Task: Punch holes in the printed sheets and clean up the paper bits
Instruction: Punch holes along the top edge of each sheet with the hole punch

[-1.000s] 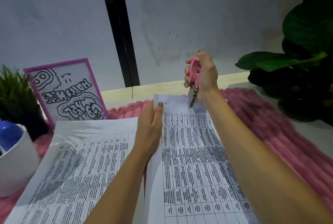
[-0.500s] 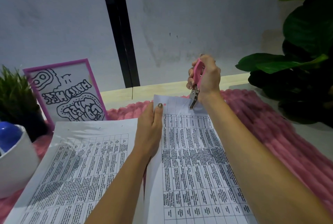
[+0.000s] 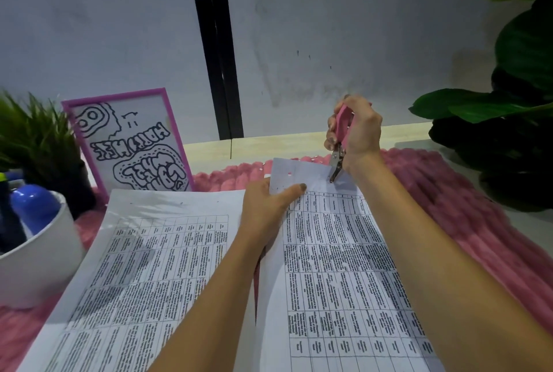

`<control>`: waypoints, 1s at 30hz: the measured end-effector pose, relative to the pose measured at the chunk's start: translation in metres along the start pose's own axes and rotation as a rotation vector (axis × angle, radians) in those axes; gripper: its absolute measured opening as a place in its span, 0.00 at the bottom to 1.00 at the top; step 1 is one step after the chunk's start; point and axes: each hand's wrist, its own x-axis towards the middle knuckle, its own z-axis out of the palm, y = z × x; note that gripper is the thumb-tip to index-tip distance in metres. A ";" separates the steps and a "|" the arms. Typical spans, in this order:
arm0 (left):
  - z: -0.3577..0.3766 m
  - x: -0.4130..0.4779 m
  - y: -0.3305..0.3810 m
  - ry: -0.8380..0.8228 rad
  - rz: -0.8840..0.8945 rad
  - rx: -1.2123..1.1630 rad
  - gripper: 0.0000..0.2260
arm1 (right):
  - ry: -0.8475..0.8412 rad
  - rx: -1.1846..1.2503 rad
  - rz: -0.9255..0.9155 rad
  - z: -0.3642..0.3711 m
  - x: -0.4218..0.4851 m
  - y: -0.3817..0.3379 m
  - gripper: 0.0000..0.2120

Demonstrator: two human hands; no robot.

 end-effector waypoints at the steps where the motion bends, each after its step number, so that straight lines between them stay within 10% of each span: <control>1: 0.001 0.000 -0.001 0.013 -0.009 -0.020 0.06 | 0.010 -0.011 -0.006 0.001 -0.001 0.001 0.08; 17: 0.003 0.001 -0.004 0.142 0.038 0.066 0.06 | -0.281 0.075 -0.014 -0.014 -0.018 -0.021 0.14; 30: 0.001 -0.002 0.003 0.045 0.068 -0.004 0.11 | -0.004 0.167 -0.078 -0.063 -0.004 -0.029 0.15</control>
